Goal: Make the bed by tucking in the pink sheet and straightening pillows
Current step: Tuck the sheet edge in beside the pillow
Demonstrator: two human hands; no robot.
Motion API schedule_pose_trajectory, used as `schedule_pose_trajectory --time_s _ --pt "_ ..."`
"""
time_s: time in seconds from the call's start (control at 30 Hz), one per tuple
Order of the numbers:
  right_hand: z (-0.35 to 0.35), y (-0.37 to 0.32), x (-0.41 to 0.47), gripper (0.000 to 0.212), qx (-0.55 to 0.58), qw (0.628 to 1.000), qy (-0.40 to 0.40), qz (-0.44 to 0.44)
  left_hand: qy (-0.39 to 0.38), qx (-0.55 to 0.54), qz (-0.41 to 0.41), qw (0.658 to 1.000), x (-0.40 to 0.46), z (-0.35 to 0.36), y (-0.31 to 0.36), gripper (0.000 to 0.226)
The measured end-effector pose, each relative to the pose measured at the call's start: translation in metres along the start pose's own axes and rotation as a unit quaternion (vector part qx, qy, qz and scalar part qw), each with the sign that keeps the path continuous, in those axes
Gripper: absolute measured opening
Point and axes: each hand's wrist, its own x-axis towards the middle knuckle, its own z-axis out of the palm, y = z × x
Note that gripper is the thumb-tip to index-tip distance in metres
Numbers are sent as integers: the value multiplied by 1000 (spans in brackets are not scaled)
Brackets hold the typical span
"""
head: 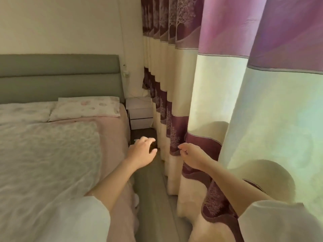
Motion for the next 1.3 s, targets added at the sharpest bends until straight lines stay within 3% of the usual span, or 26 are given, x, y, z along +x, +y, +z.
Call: schedule_pose_trajectory --time_s 0.17,0.83,1.07,1.3 --pt "14 0 129 39 27 996 -67 -53 18 15 -98 995 83 -8 -59 46" --pt "49 -114 671 35 67 960 -195 -192 89 1 -304 948 466 -52 -320 47" --pt "81 -157 804 36 48 935 -262 -235 109 -44 -396 911 528 -41 -397 47" --pt "164 -188 902 40 46 903 -343 -256 93 -71 -493 862 562 4 -490 45"
